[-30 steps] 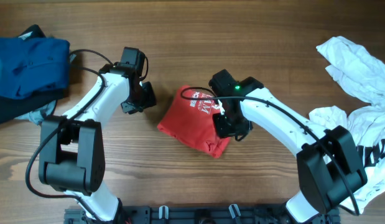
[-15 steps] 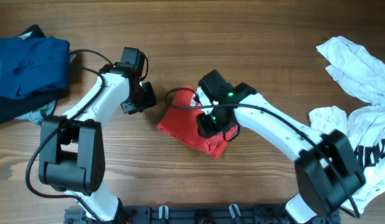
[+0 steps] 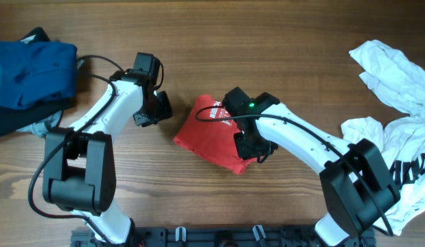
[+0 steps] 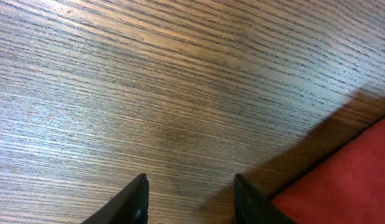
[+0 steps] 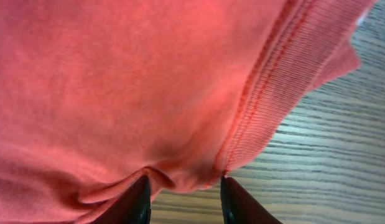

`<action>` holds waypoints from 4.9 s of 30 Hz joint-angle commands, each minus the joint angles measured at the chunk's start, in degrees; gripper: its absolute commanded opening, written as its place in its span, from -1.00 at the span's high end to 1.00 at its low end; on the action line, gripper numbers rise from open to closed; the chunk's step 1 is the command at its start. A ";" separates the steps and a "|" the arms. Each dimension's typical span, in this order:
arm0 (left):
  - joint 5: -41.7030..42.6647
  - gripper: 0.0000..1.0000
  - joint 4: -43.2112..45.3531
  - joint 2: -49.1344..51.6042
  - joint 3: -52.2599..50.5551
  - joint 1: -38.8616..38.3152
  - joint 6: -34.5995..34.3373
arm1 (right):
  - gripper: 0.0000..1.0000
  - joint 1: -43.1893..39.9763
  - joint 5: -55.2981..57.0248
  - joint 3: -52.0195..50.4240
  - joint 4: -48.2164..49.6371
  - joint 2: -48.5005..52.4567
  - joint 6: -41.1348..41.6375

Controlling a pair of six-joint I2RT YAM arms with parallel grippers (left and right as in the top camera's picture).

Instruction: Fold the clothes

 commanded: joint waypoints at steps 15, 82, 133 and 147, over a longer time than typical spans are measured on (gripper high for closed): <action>22.75 0.18 0.33 -1.53 7.41 -9.79 9.18 | 0.18 -18.64 6.82 0.83 2.67 -13.31 6.99; 2.71 0.38 -34.29 6.47 7.34 12.61 8.66 | 0.68 -3.93 -10.71 2.56 39.85 11.08 -9.84; -5.33 0.92 22.14 -12.39 11.63 23.74 25.33 | 0.44 -10.19 4.66 2.54 14.73 -20.50 -6.84; -5.66 0.87 36.96 -7.13 12.46 40.11 17.16 | 0.40 -10.19 4.44 2.49 14.08 -20.48 -6.88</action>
